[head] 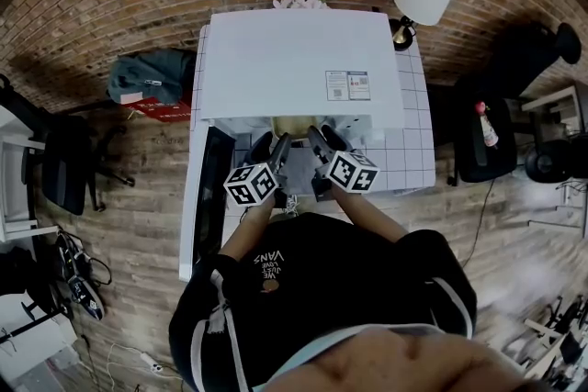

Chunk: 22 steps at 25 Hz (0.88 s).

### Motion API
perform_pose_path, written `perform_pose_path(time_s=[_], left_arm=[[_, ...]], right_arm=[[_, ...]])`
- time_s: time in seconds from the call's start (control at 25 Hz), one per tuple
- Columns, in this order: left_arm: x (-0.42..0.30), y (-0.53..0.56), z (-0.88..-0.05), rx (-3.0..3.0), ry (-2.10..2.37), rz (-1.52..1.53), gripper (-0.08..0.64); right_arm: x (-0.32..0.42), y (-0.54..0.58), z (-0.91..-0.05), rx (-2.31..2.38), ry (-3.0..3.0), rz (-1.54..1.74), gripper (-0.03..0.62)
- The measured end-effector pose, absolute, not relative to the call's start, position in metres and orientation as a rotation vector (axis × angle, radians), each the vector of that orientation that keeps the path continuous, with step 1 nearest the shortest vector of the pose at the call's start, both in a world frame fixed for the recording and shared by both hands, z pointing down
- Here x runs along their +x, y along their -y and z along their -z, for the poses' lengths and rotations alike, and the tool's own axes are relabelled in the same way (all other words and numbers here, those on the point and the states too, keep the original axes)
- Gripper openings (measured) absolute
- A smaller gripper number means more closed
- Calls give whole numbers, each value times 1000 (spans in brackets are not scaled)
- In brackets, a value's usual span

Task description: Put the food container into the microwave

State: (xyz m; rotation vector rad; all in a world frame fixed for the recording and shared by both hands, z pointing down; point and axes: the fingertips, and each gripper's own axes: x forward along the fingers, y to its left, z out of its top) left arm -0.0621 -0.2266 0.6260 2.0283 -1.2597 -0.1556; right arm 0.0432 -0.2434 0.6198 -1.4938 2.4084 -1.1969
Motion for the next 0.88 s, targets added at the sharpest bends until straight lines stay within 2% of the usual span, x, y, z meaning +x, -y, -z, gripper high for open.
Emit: perform_pose_path(time_s=[0.44,0.68,0.88], left_arm=[[-54,200,-624,2083,1300,62,212],[-47,193,-628,2119,1294,-15,87],[-45,194,-630,2134,1286,-45,17]], right_arm=[[47,213,-626,-1499,-2541,1166,168],[39,205,-632,-1478,-2629,1174,62],[34,205,-638,-1483,-2671,1182,16]])
